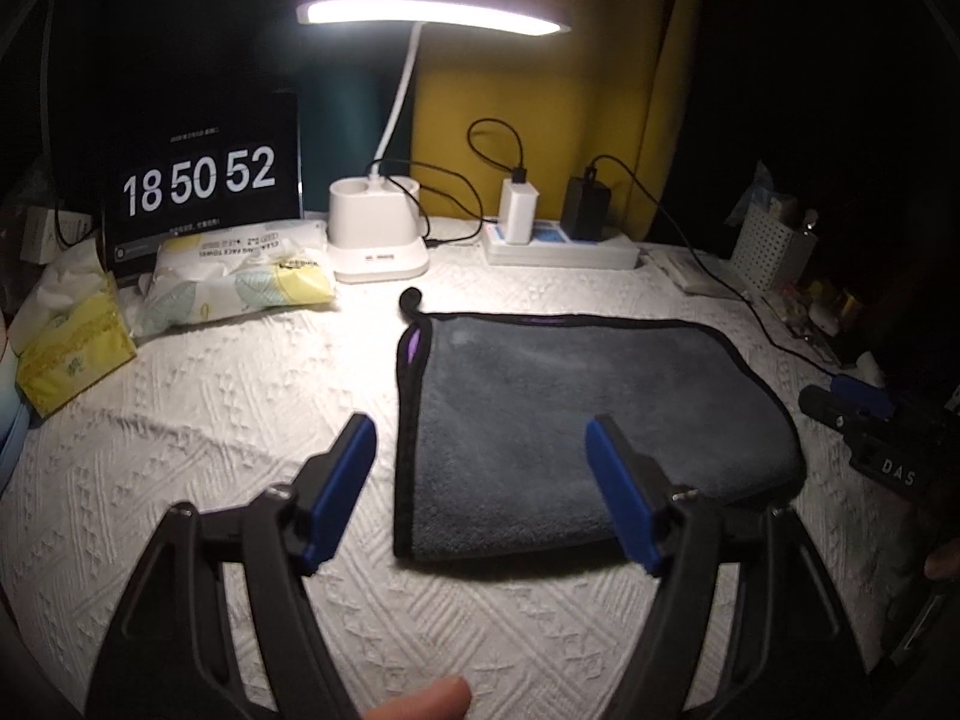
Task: Fold towel
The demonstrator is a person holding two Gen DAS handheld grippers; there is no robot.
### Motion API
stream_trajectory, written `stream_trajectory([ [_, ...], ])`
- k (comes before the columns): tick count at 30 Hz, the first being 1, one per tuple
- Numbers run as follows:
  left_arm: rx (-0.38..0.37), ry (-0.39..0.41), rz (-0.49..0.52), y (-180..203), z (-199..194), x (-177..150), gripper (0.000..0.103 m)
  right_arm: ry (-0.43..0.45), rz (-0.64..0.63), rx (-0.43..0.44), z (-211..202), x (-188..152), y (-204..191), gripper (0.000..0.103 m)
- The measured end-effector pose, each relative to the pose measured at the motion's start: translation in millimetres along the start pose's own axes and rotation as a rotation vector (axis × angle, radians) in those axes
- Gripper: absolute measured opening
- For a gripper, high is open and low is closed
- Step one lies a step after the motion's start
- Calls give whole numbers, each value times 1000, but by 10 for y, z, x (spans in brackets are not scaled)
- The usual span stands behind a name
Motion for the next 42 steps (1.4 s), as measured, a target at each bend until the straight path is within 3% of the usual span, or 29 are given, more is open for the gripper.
stream_trajectory([
  [3, -5, 9, 0, 18, -89, -41, 76, 11, 0, 4, -94, -8, -30, 54],
  [5, -10, 10, 4, 42, -141, -71, 90, 17, -1, 6, -157, -15, -54, 54],
  [7, -12, 25, 12, 62, -218, -79, 92, 23, 0, 10, -226, -19, -81, 54],
  [15, -9, 75, 37, 123, -515, -82, 92, 46, -6, 14, -534, -19, -160, 54],
  [24, -58, 124, 40, 288, -821, -72, 92, 103, -9, 10, -915, 50, -197, 54],
  [42, -54, 243, 69, 420, -1410, 108, 92, 222, 13, 10, -1611, 232, -84, 54],
])
Point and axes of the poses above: each gripper's, at about its wrist camera, not at the fingertips, and z roughly the way its jaws point, y to its right, x to its top, the point moved 8 cm from there along z, roughly the way its jaws point, and after that the axes turned 8 degrees about y, right-handed, at the moved point
